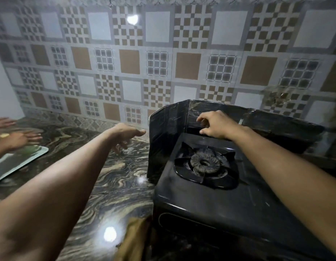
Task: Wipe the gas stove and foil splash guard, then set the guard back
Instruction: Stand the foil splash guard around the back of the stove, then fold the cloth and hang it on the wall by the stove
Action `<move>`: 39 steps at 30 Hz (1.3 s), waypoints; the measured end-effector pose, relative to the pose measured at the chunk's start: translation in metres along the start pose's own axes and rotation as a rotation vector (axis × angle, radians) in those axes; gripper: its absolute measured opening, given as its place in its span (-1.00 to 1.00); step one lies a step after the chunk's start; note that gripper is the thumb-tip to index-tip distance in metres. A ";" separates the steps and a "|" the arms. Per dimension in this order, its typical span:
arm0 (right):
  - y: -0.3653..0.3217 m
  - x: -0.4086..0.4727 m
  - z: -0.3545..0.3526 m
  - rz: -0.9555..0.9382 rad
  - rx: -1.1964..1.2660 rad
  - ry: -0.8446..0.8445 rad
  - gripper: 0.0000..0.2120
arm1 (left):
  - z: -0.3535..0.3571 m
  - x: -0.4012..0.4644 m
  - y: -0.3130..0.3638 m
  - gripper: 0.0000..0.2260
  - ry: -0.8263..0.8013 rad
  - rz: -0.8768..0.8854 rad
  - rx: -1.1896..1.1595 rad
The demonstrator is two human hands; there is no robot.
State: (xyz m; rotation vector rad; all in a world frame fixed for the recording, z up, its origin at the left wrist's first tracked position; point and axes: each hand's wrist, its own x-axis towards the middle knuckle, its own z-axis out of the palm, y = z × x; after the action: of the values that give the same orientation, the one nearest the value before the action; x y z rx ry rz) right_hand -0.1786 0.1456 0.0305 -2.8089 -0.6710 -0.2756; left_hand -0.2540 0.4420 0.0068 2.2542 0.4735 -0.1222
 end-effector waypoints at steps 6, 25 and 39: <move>-0.074 -0.046 0.053 -0.048 0.099 -0.168 -0.77 | 0.030 -0.016 -0.083 -0.79 -0.285 -0.116 0.144; -0.185 -0.173 0.222 0.053 0.013 -0.531 -0.76 | 0.142 -0.072 -0.236 -0.88 -0.133 -0.157 -0.057; -0.192 -0.210 0.255 -0.026 0.066 -0.295 -0.60 | 0.138 -0.081 -0.238 -0.75 -0.251 -0.233 -0.427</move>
State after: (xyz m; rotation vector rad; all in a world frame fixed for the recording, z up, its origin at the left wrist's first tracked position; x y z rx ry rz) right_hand -0.4201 0.2938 -0.2262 -2.8047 -0.7622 0.1587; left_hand -0.4089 0.4586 -0.2337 1.7347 0.5657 -0.3815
